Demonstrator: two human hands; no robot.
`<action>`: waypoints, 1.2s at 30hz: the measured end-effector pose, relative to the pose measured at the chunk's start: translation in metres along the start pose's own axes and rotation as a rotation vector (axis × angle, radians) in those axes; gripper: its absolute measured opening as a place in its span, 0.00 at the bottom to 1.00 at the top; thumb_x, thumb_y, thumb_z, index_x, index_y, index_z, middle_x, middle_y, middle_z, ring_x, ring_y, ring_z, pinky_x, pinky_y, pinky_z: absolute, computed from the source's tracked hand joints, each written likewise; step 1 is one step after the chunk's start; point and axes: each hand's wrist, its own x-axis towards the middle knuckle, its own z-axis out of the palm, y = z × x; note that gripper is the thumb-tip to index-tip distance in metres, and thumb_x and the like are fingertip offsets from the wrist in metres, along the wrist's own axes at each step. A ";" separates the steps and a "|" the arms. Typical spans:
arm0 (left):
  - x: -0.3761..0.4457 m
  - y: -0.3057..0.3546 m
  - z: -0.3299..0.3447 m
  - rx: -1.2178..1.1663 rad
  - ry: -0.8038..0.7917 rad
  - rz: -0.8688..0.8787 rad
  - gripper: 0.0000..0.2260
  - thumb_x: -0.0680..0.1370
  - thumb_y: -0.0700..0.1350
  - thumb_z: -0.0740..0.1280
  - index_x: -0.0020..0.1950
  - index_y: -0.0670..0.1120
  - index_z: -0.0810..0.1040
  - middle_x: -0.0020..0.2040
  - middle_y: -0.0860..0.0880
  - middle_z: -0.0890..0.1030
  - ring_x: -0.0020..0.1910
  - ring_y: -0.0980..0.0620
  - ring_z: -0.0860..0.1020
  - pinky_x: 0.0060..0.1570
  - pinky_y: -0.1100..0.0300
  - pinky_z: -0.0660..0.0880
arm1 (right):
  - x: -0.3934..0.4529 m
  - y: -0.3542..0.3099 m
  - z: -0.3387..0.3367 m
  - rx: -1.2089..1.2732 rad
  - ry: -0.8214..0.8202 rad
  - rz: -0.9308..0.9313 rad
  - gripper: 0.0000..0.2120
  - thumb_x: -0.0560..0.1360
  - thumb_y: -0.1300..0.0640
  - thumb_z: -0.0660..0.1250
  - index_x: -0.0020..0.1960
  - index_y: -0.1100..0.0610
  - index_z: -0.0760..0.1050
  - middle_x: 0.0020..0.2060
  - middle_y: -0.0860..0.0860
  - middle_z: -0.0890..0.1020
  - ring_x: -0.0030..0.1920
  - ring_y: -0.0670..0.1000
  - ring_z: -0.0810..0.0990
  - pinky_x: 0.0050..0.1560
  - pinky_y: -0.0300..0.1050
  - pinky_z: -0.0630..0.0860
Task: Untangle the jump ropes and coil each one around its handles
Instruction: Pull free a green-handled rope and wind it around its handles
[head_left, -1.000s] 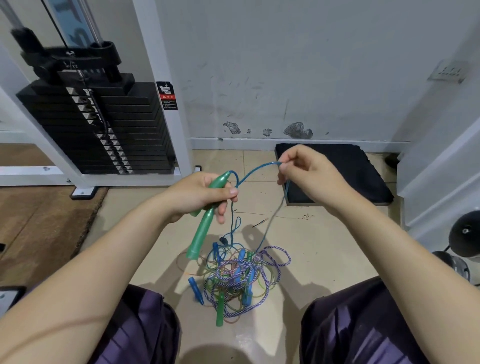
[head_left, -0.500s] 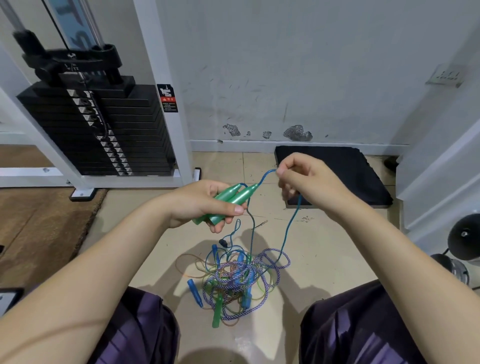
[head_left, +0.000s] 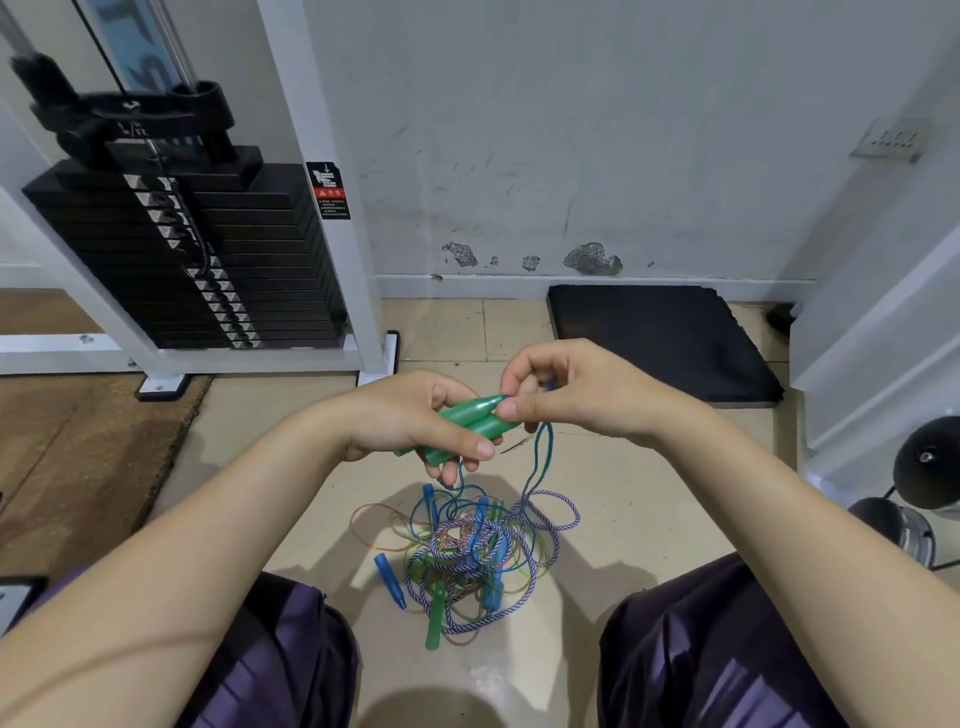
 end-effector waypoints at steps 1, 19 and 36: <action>0.000 0.000 0.000 0.020 0.004 -0.008 0.10 0.74 0.40 0.75 0.52 0.39 0.80 0.38 0.44 0.82 0.33 0.47 0.81 0.36 0.60 0.77 | 0.000 0.000 0.000 -0.021 0.002 0.010 0.05 0.72 0.61 0.75 0.43 0.58 0.79 0.31 0.49 0.76 0.33 0.46 0.76 0.41 0.42 0.72; -0.007 0.006 0.001 0.064 -0.091 -0.078 0.07 0.72 0.48 0.76 0.37 0.51 0.80 0.28 0.45 0.78 0.22 0.51 0.72 0.28 0.61 0.69 | -0.004 -0.004 0.008 0.003 -0.182 0.096 0.08 0.76 0.56 0.70 0.48 0.61 0.76 0.29 0.56 0.81 0.28 0.54 0.76 0.37 0.47 0.75; -0.011 0.008 -0.007 0.020 0.007 -0.044 0.21 0.73 0.50 0.72 0.54 0.33 0.77 0.33 0.45 0.79 0.24 0.52 0.74 0.24 0.64 0.69 | 0.000 -0.003 -0.006 0.066 0.123 0.005 0.11 0.74 0.58 0.72 0.45 0.66 0.74 0.27 0.55 0.73 0.29 0.53 0.70 0.30 0.40 0.68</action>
